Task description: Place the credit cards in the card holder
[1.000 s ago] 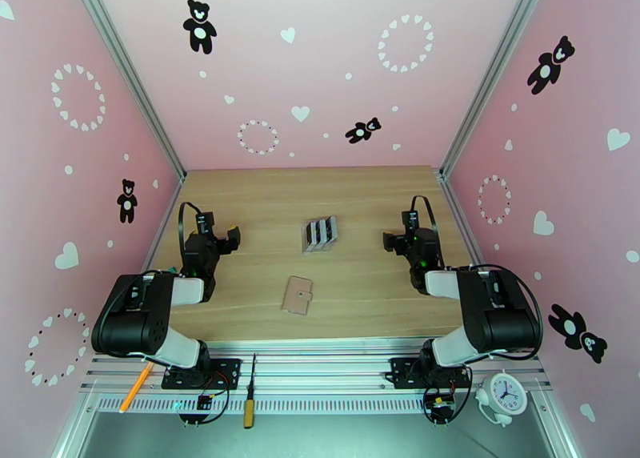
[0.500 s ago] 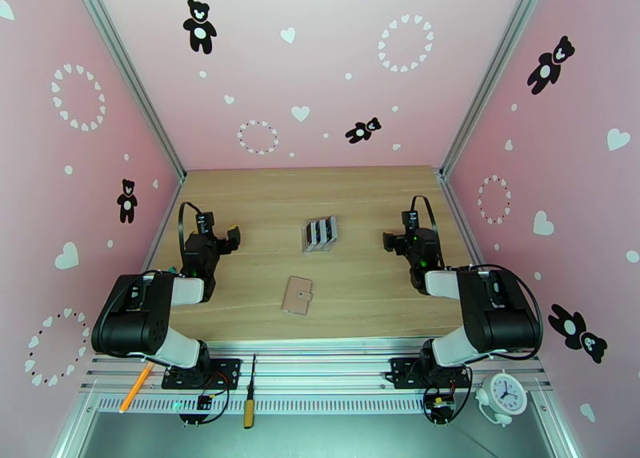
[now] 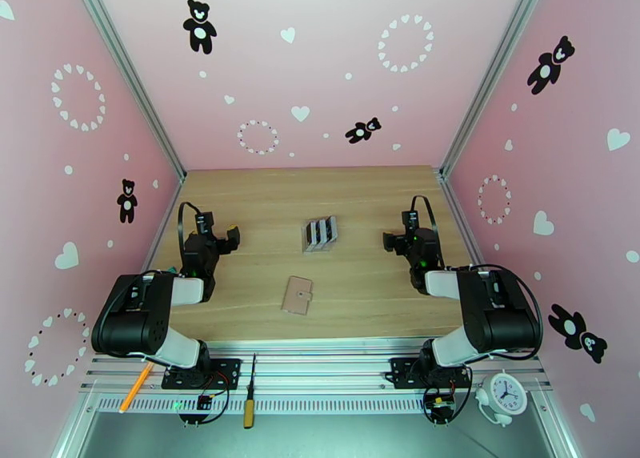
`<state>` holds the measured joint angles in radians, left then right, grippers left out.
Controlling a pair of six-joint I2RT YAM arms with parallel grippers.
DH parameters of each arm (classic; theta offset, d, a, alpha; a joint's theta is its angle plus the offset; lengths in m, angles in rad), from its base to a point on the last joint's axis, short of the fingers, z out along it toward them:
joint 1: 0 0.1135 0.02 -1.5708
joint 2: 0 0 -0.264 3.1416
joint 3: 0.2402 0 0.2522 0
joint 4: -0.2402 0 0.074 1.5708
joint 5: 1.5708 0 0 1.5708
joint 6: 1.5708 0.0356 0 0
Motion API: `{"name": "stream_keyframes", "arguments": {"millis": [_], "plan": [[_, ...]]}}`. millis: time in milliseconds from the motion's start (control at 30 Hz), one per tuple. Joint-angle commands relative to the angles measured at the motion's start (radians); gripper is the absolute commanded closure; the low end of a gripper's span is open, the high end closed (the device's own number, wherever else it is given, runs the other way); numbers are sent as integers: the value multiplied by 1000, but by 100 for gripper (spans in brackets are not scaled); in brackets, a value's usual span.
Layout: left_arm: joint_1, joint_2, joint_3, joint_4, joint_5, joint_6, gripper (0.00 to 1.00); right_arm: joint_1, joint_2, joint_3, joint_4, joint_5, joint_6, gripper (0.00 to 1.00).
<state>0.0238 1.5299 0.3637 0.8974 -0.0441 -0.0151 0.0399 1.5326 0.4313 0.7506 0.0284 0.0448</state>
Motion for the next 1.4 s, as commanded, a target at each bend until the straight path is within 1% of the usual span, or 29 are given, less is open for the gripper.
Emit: {"name": "stream_keyframes", "arguments": {"millis": [0, 200, 333, 400, 467, 533, 633, 700, 733, 800, 867, 933, 1000, 1067, 1133, 1233, 1267, 1333, 1367], "plan": [[5, -1, 12, -15, 14, -2, 2, 3, 1, -2, 15, -1, 4, 1], [-6, -43, -13, -2, -40, -5, 2, 5, -4, -11, 26, 4, 2, 1], [-41, -122, -40, -22, -116, 16, 2, 13, -30, 2, -15, 54, 12, 1], [-76, -197, -37, -118, -197, 23, 2, 31, -64, 13, -62, 109, 12, 1], [-115, -288, -26, -230, -262, 27, 2, 69, -110, 37, -154, 206, 9, 1], [-157, -363, -42, -253, -339, 31, 2, 103, -145, 64, -235, 292, 23, 1], [-210, -474, -45, -318, -412, 23, 2, 140, -187, 103, -344, 410, 73, 1], [-242, -528, -32, -373, -445, -5, 2, 152, -212, 139, -426, 467, 133, 1], [-258, -548, -19, -415, -466, -39, 2, 166, -231, 167, -484, 518, 165, 1], [-275, -573, 18, -517, -494, -128, 2, 171, -261, 220, -600, 551, 242, 1], [-284, -602, 46, -607, -476, -214, 2, 172, -293, 296, -758, 568, 353, 1], [-288, -633, 69, -683, -451, -291, 2, 179, -319, 354, -854, 543, 378, 1], [-291, -660, 98, -762, -408, -348, 2, 182, -348, 413, -960, 548, 434, 1], [-294, -667, 127, -826, -346, -369, 2, 184, -377, 426, -981, 516, 425, 1], [-308, -668, 145, -875, -320, -405, 2, 197, -408, 424, -975, 481, 392, 1], [-328, -647, 172, -922, -218, -427, 2, 274, -411, 470, -1053, 507, 368, 1], [-343, -638, 182, -949, -205, -451, 2, 313, -402, 491, -1088, 518, 357, 1], [-357, -621, 185, -968, -132, -465, 2, 393, -386, 524, -1149, 556, 359, 1], [-362, -616, 184, -979, -94, -475, 2, 432, -380, 534, -1176, 555, 367, 1]]}}
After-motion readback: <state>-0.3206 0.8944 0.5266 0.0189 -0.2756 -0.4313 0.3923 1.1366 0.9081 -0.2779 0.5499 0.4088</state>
